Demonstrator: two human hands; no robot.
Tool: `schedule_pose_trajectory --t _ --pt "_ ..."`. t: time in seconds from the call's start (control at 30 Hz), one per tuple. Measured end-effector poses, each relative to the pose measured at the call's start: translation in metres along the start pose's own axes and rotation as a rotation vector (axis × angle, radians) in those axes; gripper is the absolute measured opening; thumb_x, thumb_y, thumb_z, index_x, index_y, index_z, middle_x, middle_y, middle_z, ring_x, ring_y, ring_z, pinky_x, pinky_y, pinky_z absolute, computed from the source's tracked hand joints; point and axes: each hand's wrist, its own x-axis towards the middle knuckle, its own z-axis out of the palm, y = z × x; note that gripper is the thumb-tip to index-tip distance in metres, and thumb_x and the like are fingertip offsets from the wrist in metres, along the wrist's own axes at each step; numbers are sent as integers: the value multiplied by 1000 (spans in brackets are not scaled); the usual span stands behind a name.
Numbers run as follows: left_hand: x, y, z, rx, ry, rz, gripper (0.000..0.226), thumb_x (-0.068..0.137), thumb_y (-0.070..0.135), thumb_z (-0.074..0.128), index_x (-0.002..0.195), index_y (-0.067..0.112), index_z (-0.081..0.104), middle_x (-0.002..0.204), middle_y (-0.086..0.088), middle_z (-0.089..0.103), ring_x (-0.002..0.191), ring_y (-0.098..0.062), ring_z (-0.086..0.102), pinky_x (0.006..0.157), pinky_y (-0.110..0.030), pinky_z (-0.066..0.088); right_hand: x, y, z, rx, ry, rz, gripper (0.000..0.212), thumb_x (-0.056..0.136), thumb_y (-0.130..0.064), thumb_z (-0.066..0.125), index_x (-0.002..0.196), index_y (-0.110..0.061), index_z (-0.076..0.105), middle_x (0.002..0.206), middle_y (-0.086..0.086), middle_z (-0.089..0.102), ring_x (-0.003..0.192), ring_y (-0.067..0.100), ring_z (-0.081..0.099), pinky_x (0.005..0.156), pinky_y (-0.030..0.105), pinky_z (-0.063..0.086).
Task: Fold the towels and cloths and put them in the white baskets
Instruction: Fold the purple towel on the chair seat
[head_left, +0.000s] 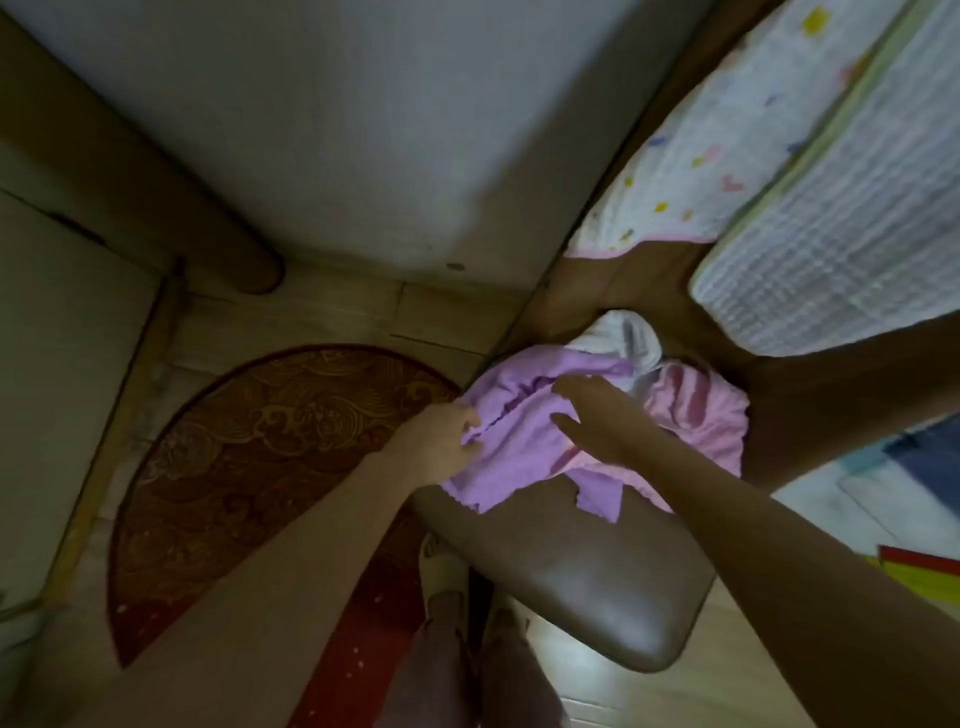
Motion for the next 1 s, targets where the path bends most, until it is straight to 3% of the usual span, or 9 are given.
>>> schedule_pose_trajectory --t 0.03,0.1,0.2,0.27,0.37,0.53,0.6,0.8,1.0 --pt "5 -3 9 -11 12 -6 24 95 16 58 107 -5 61 102 -21 62 98 -33 58 81 -32 41 0 -9 12 72 27 -24 42 99 -13 48 139 1 49 118 15 65 111 28 62 105 37 42" --pt "9 -8 24 -52 40 -9 29 94 20 60 114 -1 60 103 -14 60 101 -30 57 77 -25 36 15 10 -5 81 -299 -227 42 101 -36 38 124 -16 66 96 -5 70 90 9 67 90 19 47" --pt "9 -8 41 -133 95 -32 45 93 20 62 133 3 51 120 -8 56 111 -22 54 83 -16 33 17 21 -26 -224 -323 -507 42 55 -73 71 78 -37 72 71 -23 64 64 -8 62 56 6 48" --pt "8 -9 46 -188 147 -30 46 93 16 62 135 2 48 121 -7 55 109 -17 53 85 -14 33 30 21 -30 -268 -488 -701 42 62 -50 82 94 -25 71 89 -8 69 80 9 67 68 19 54" --pt "7 -11 52 -223 174 -48 48 92 19 63 136 5 48 121 -8 59 107 -19 57 87 -21 41 25 11 -34 -163 -678 -672 24 94 -15 54 114 -3 60 109 16 62 101 33 59 85 38 46" --pt "5 8 37 -260 147 -75 16 92 8 60 76 8 59 64 6 48 66 -17 52 66 -27 31 10 22 -70 152 -582 -737 24 86 -20 49 97 -4 63 85 15 68 77 30 60 66 31 37" --pt "-3 25 20 -334 112 -62 22 95 12 59 73 18 56 62 15 42 61 -2 42 61 -22 31 6 25 -99 258 -539 -679 25 83 -27 45 91 -11 62 79 8 66 72 23 56 64 27 31" --pt "-35 97 -58 -576 156 -23 23 100 19 49 83 15 64 73 9 62 67 -2 55 65 -14 43 8 25 -205 399 -448 -559 29 78 -50 43 66 -24 42 53 -7 36 56 14 38 55 28 25" --pt "-71 213 -136 -771 281 117 14 96 16 58 85 17 68 76 12 67 68 8 57 65 -5 43 6 19 -330 436 -337 -524 39 94 -29 61 61 -34 41 51 -14 40 51 1 42 56 17 29"
